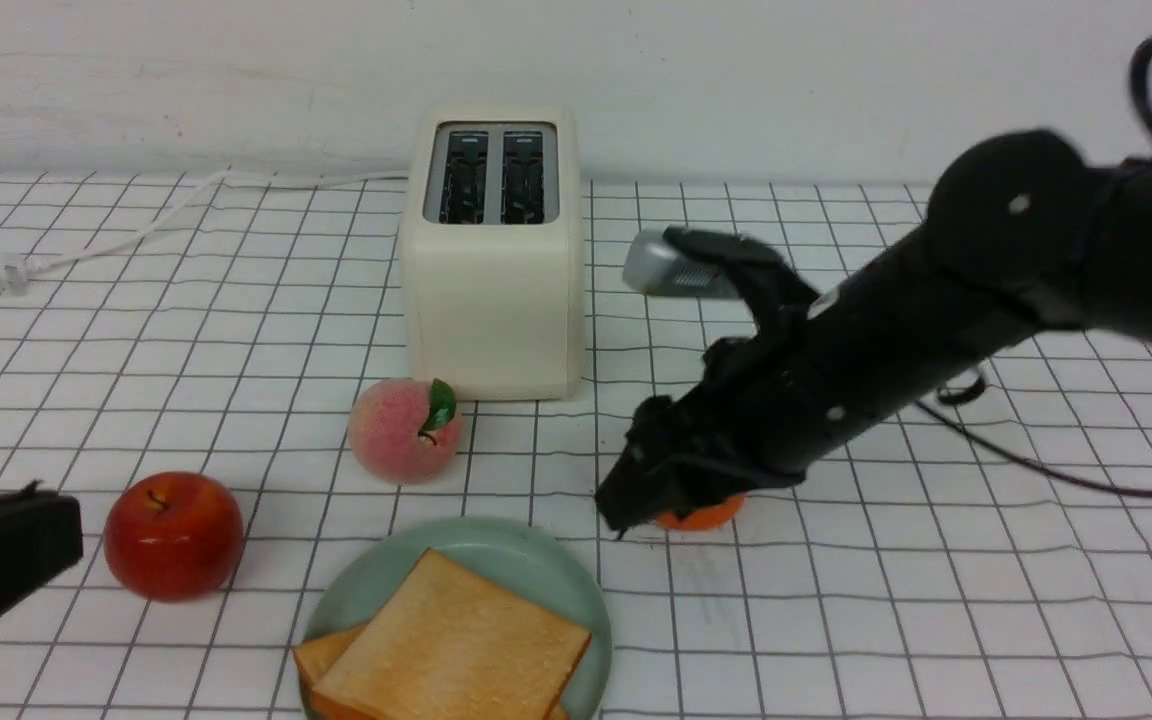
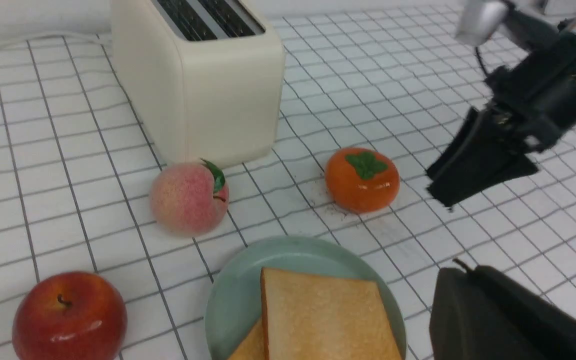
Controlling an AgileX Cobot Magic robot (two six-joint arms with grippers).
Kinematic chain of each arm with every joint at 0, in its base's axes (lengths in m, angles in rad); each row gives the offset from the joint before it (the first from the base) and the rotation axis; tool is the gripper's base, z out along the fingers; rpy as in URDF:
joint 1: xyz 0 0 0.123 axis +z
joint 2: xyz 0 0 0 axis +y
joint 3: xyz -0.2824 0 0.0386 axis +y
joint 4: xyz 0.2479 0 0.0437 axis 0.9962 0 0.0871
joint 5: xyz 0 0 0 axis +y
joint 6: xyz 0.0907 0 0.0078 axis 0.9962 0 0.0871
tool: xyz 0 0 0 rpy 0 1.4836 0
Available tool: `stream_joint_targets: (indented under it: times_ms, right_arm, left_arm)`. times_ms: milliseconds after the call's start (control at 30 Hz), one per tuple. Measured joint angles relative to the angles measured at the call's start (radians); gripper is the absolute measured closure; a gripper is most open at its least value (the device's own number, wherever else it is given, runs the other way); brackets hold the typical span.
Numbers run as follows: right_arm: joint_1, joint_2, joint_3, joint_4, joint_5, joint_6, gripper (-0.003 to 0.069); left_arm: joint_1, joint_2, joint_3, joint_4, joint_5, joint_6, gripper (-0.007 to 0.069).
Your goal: Take toasted bread from bread machine on white checkered table place on plate.
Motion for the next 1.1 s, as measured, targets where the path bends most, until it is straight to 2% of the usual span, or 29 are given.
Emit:
stream_joint_targets:
  times_ms: [67,100,133,167,267,400,600,833,1000,1100]
  right_arm:
    - [0.0,-0.043,-0.012,-0.056,0.048,0.048,0.0282]
    - [0.0,-0.126,-0.018,-0.153,0.12,0.115,0.0342]
    - [0.0,-0.136,-0.018,-0.164,0.128,0.123,0.0349]
    - [0.0,-0.213,-0.013,-0.245,0.187,0.185,0.0408]
    - [0.0,-0.368,0.035,-0.362,0.252,0.295,0.051]
    - [0.0,-0.556,0.126,-0.449,0.278,0.389,0.058]
    - [0.0,-0.915,0.344,-0.549,0.288,0.538,0.0627]
    - [0.0,-1.242,0.601,-0.729,0.228,0.737,0.0631]
    - [0.0,-1.424,0.792,-0.92,-0.012,0.921,0.0627]
    - [0.0,-1.471,0.875,-1.007,-0.113,0.963,0.0624]
  left_arm:
    - [0.0,0.0,0.0,0.0,-0.024,0.0,0.0638]
    - [0.0,-0.001,0.002,0.0,-0.064,0.006,0.0638]
    - [0.0,-0.001,0.004,0.0,-0.075,0.008,0.0638]
    - [0.0,-0.01,0.018,-0.001,-0.121,0.013,0.0638]
    - [0.0,-0.055,0.076,-0.003,-0.184,0.016,0.0638]
    - [0.0,-0.17,0.159,-0.005,-0.227,0.016,0.0638]
    - [0.0,-0.421,0.284,-0.008,-0.258,0.017,0.0638]
    - [0.0,-0.48,0.403,-0.01,-0.333,0.017,0.0638]
    - [0.0,-0.48,0.46,-0.011,-0.345,0.017,0.0638]
    - [0.0,-0.48,0.482,-0.013,-0.345,0.017,0.0638]
